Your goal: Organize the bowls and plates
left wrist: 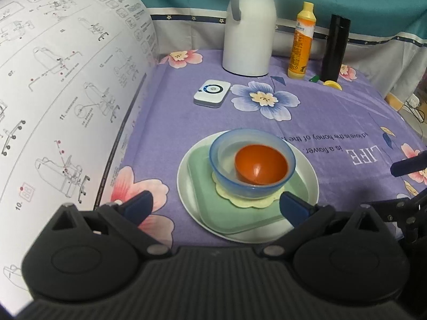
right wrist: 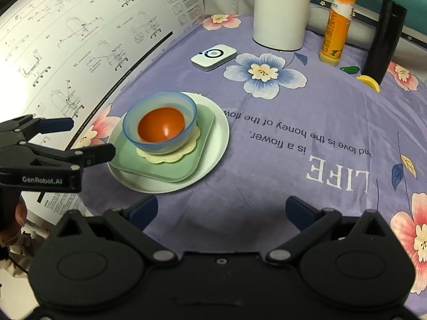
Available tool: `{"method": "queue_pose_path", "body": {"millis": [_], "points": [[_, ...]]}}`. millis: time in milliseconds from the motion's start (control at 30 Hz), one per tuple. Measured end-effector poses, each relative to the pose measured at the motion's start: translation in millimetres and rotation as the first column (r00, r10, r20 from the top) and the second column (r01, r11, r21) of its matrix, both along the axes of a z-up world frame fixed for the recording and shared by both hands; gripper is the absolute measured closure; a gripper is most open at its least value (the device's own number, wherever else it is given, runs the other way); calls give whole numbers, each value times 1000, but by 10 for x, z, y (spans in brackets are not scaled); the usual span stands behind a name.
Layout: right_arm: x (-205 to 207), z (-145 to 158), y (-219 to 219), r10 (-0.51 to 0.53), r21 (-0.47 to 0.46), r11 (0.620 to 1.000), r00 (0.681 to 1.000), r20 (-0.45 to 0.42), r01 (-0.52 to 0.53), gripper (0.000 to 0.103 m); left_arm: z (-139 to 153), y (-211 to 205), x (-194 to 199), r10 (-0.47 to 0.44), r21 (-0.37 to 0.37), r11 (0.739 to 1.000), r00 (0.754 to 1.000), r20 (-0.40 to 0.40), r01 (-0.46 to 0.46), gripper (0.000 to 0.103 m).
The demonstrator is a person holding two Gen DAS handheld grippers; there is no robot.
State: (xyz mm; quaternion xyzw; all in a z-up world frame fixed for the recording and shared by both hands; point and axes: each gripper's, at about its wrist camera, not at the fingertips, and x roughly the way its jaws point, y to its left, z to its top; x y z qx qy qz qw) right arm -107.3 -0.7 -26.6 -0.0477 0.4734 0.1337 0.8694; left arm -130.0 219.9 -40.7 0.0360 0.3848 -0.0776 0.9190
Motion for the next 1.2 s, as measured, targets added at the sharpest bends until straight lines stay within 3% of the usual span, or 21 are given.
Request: {"method": "queue_pose_path", "body": {"millis": [1200], "points": [[58, -104, 31, -10, -17, 1000, 999, -34, 10, 0, -128, -41, 81, -45, 0, 999, 998, -53, 45, 0]]}}
